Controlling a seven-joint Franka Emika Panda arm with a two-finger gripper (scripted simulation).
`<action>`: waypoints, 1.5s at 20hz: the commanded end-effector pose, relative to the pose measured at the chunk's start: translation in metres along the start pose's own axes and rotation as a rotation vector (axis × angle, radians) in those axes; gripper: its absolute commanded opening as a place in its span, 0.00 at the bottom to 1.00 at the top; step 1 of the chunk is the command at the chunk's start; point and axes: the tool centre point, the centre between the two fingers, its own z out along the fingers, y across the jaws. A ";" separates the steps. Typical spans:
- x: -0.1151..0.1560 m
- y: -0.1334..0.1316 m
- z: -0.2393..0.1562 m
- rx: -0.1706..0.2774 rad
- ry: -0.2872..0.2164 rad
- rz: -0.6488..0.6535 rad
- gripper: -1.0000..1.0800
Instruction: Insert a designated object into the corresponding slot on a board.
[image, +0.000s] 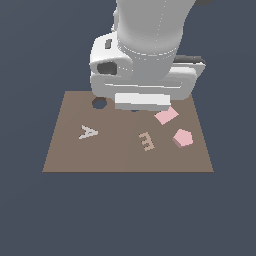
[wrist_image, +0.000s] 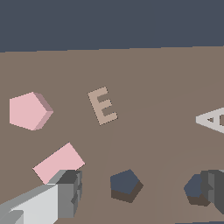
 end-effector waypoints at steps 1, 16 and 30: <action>0.004 -0.018 0.012 0.003 0.002 0.000 0.96; 0.040 -0.129 0.080 0.015 0.019 0.004 0.96; 0.046 -0.143 0.094 0.016 0.021 0.004 0.96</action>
